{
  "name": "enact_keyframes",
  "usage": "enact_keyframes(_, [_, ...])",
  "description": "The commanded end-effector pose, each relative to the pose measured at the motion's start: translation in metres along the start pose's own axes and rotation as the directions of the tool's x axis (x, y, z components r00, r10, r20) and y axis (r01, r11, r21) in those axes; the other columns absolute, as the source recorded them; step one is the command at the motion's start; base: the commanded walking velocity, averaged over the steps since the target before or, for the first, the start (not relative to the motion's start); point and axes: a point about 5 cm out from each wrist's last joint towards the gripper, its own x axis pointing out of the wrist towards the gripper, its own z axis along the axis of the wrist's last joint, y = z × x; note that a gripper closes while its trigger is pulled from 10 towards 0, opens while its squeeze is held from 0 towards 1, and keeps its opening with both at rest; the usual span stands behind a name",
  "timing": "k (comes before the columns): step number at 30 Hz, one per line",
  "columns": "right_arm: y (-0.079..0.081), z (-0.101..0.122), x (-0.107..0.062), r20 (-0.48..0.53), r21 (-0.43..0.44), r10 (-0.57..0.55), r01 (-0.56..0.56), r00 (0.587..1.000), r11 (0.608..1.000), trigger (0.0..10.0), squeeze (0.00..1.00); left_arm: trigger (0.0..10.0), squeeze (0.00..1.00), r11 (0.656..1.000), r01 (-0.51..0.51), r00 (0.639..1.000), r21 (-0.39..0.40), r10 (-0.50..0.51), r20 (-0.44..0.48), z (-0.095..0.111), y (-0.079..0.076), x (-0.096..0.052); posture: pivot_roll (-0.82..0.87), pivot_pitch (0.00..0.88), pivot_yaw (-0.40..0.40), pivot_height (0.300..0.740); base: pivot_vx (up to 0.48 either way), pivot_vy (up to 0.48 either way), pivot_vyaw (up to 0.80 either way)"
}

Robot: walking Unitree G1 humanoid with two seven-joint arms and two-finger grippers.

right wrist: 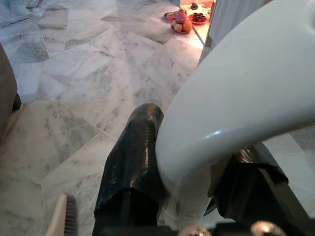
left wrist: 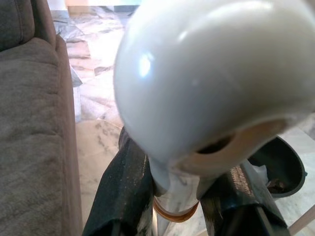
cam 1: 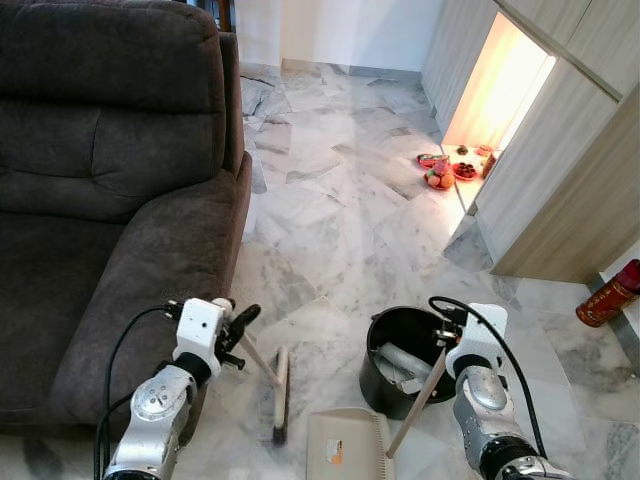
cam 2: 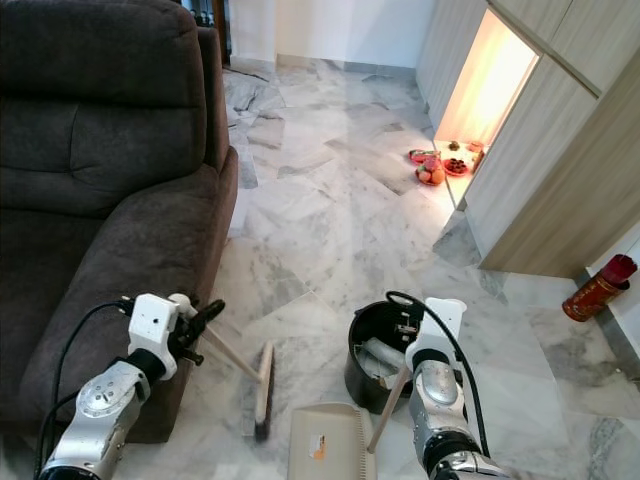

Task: Sweep floor

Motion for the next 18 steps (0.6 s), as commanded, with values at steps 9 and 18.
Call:
enact_keyframes(9, [-0.003,0.006,0.000,0.053,-0.002,-0.014,0.014,0.999,1.000,10.0,0.00,10.0,0.00,0.984,-0.164,0.984,-0.067,0.168,0.053,0.006,0.007,0.000,0.08,0.000,-0.103,0.740,0.000,0.000,0.00])
enact_keyframes(18, [-0.003,0.001,-0.003,0.040,-0.001,-0.011,0.011,0.999,1.000,10.0,0.00,10.0,0.00,0.999,0.037,0.999,0.039,-0.037,0.009,0.005,-0.006,-0.002,0.08,0.000,-0.088,0.740,0.000,0.000,0.00])
